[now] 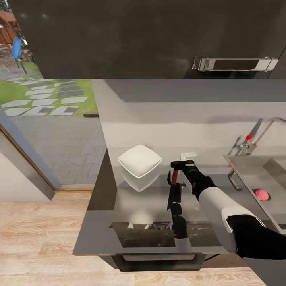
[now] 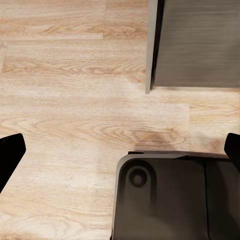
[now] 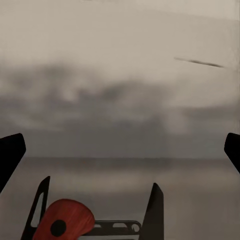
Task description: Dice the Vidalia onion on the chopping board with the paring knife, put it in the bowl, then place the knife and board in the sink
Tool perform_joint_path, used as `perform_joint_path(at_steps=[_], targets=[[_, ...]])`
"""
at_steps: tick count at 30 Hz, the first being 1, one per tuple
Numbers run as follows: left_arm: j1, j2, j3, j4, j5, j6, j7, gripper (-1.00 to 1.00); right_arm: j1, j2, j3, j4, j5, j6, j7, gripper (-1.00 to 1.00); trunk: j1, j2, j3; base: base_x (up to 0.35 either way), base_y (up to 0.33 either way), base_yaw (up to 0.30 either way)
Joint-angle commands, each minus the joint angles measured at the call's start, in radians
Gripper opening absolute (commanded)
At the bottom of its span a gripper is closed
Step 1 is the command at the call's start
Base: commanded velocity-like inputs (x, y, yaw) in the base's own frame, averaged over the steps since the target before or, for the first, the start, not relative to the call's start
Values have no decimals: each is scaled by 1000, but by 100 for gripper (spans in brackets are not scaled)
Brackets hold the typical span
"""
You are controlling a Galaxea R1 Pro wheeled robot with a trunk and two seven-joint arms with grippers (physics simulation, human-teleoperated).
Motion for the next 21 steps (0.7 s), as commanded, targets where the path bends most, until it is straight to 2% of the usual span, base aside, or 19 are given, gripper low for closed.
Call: perform_joint_path(at_steps=[1,21], targets=[[0,1,-3,-1,2,-1,5,100,-1,-1,6,-1,4,9,-5,100,1,-2,-2,0,0,0],[0,1,-3,0,2,0,5,100,-1,-16,6,17,4,8,-4,100,1,-2,-15,0,0,0]])
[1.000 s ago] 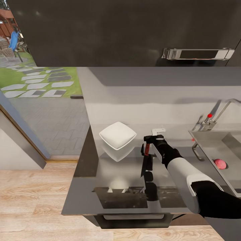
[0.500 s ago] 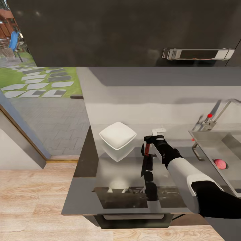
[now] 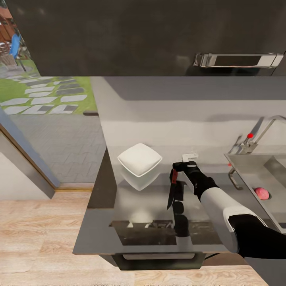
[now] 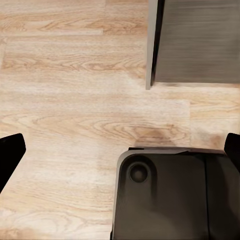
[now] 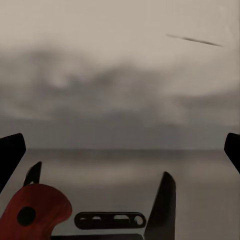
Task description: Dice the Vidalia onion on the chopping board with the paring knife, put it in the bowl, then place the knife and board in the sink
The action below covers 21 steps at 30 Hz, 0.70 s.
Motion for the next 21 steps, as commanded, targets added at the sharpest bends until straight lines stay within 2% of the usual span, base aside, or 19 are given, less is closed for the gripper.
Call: perform_joint_path(at_steps=[1,21], targets=[[0,1,-3,1,2,-2,5,100,-1,0,7,-2,4,9,-5,100,1,-2,-3,0,0,0],[0,1,-2,5,2,-3,5,100,-1,-1,7,-1,4,8,-5,100,1,-2,-9,0,0,0]])
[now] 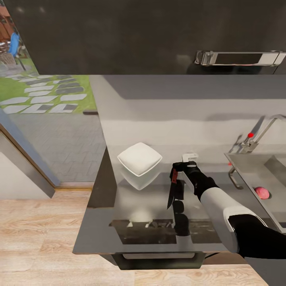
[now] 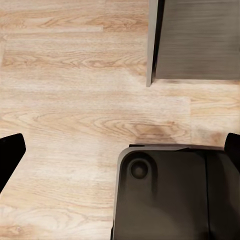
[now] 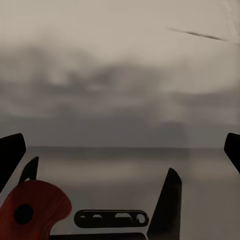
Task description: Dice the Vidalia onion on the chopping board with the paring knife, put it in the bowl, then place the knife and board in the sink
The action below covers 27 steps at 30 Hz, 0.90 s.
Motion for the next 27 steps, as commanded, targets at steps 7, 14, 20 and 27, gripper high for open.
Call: perform_joint_path(at_steps=[7,14,20,27], targets=[[0,1,-2,0,2,0,5,100,-1,0,7,-1,4,9,-5,100,1,-2,-8,0,0,0],[0,1,-2,3,2,0,5,100,-1,0,8,-1,4,9,-5,100,1,-2,-13,0,0,0],[0,1,-2,5,2,-1,5,100,-1,0,8,-1,4,9,-5,100,1,-2,-13,0,0,0],[0,1,-2,6,2,0,5,100,-1,1,8,-1,4,9,-5,100,1,-2,-13,0,1,0]])
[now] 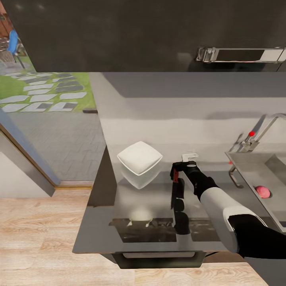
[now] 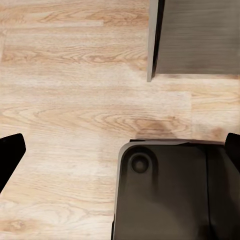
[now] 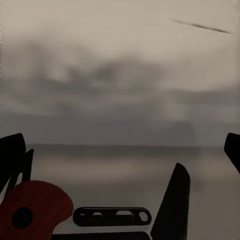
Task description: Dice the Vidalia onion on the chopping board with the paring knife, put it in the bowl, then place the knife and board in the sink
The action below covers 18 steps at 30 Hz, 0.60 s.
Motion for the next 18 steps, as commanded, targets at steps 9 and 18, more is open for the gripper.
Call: perform_joint_path(at_steps=[9,18], targets=[[0,-1,-3,8,2,1,5,100,0,0,6,1,0,9,-5,100,1,-1,-2,0,44,0],[0,-1,-3,16,2,-1,5,100,0,-1,6,1,0,9,-5,100,1,-1,-2,-50,4,0]])
